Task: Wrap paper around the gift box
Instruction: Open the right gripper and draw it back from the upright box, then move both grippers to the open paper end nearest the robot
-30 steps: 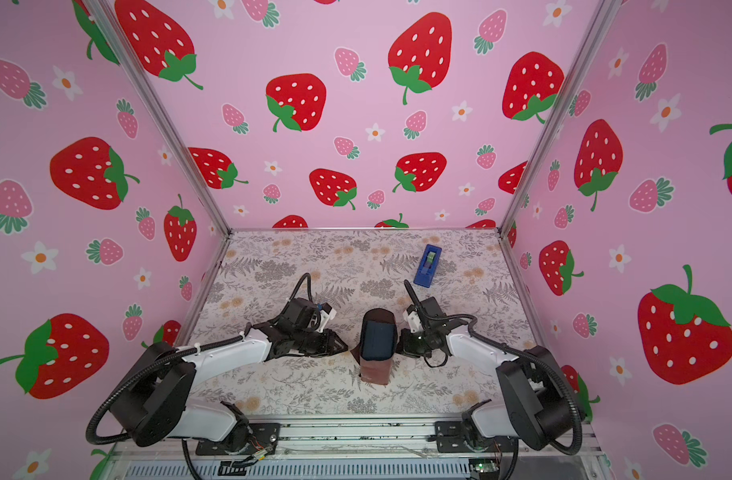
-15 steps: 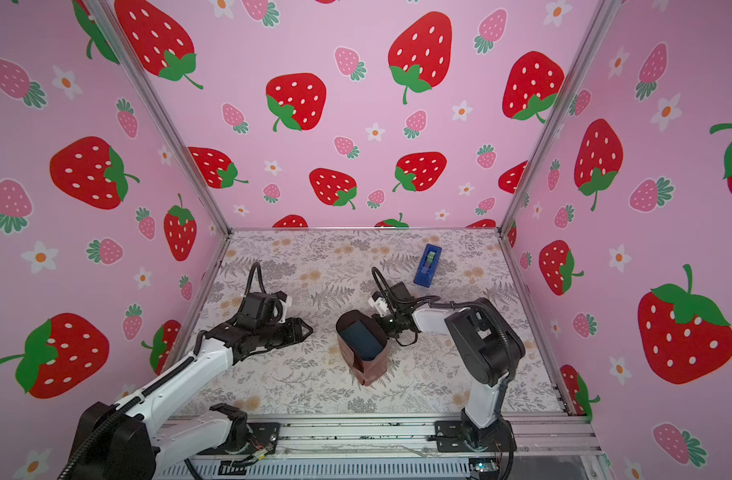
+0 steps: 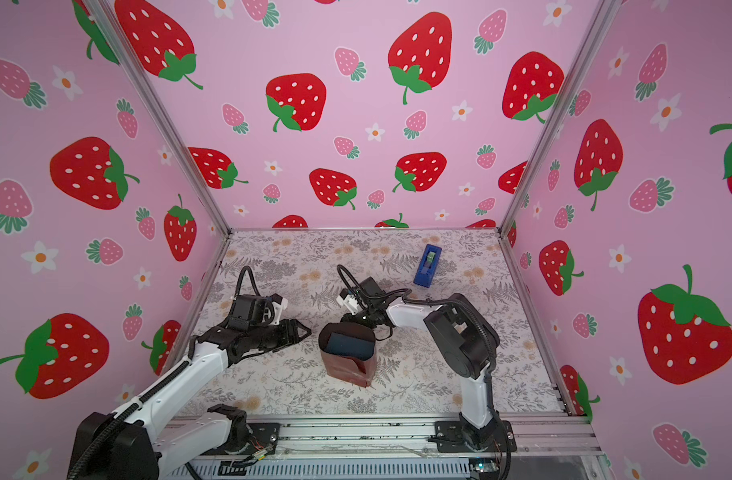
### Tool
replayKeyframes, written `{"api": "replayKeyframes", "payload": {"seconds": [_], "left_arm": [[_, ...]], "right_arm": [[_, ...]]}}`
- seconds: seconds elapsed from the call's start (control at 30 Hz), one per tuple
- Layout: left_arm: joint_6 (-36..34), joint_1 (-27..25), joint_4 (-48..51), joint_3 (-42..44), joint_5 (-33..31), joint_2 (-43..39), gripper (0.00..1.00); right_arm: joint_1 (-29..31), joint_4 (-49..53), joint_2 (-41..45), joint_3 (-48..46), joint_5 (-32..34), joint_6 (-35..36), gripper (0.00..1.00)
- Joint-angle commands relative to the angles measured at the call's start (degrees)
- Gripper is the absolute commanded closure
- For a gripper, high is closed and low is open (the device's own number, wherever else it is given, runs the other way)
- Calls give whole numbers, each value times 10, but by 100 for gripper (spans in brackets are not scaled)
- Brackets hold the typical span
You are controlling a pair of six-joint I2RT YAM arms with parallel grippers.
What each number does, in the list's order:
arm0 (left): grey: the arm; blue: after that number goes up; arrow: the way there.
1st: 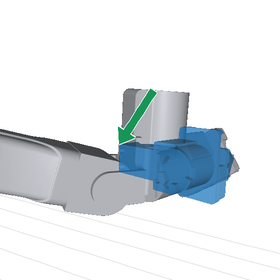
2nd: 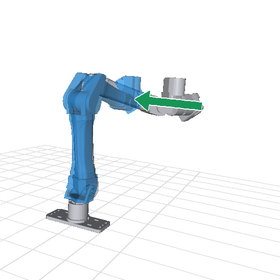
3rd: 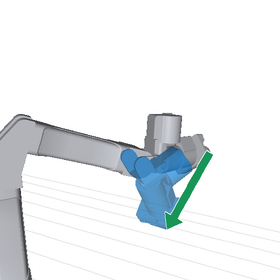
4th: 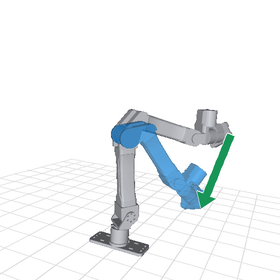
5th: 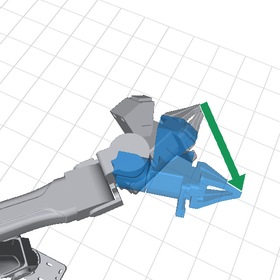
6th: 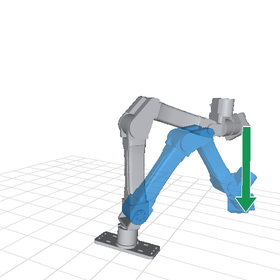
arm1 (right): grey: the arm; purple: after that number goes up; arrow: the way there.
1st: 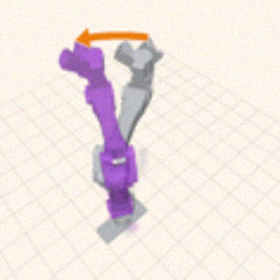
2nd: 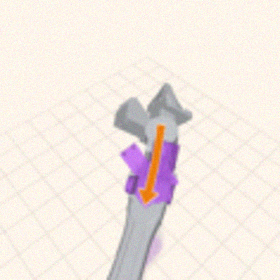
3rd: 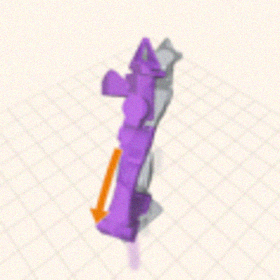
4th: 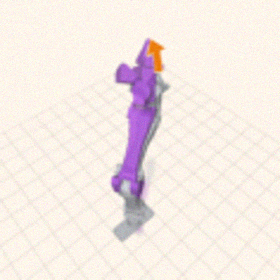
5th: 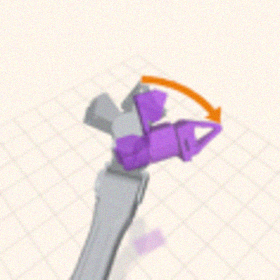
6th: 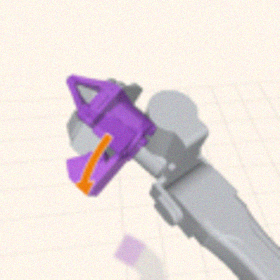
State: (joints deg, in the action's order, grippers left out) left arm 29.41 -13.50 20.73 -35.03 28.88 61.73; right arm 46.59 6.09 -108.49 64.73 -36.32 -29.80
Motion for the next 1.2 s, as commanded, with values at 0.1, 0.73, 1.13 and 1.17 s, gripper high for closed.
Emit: {"api": "replayKeyframes", "payload": {"seconds": [0.1, 0.73, 1.13, 1.17], "left_arm": [[-14, -2, -44, 9, 47, -7, 32], [10, -13, -218, 65, 108, -142, 8], [-158, -181, -252, 159, -49, -338, 12], [-149, -190, -261, 168, -60, -336, 12]], "right_arm": [[-19, 45, 168, -63, 184, 19, 37], [-65, -66, 631, -297, 145, 62, 0], [90, -231, 757, -524, 208, 59, 0], [104, -239, 747, -532, 221, 67, 0]]}}
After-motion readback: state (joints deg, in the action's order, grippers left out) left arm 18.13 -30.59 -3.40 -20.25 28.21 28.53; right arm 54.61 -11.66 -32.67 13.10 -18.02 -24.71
